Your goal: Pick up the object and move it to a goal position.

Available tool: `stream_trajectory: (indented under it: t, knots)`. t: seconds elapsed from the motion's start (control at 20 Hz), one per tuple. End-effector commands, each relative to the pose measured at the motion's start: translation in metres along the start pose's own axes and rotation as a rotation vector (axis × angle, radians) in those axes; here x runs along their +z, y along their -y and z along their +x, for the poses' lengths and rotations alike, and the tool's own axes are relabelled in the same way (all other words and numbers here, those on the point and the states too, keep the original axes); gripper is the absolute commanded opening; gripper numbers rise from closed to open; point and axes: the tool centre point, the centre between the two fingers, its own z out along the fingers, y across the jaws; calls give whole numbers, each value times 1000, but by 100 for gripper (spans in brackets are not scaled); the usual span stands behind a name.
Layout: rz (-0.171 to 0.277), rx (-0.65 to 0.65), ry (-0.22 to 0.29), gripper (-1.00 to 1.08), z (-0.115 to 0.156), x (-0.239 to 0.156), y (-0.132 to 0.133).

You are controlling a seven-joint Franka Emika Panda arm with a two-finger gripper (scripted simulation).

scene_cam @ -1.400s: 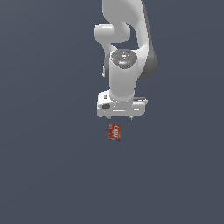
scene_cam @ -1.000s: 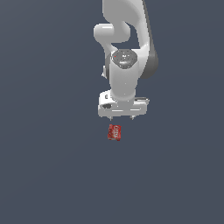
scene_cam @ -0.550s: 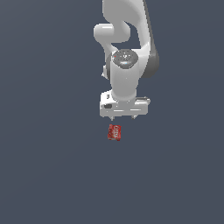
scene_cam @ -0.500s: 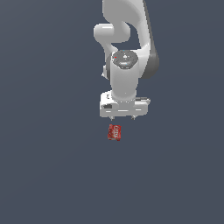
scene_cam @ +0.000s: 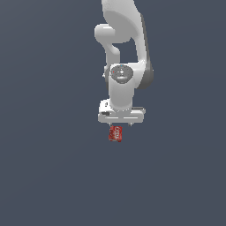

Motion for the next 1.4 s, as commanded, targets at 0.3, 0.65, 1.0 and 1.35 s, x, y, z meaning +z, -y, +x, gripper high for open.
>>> stream_trajectory:
  t: [0.3, 0.65, 1.0, 1.35]
  knots:
    - [-28, 65, -15, 100, -5, 50, -19]
    - [-35, 80, -19, 100, -8, 63, -24]
    - [-34, 79, -18, 100, -8, 75, -24]
    - [-35, 80, -19, 100, -8, 107, -25]
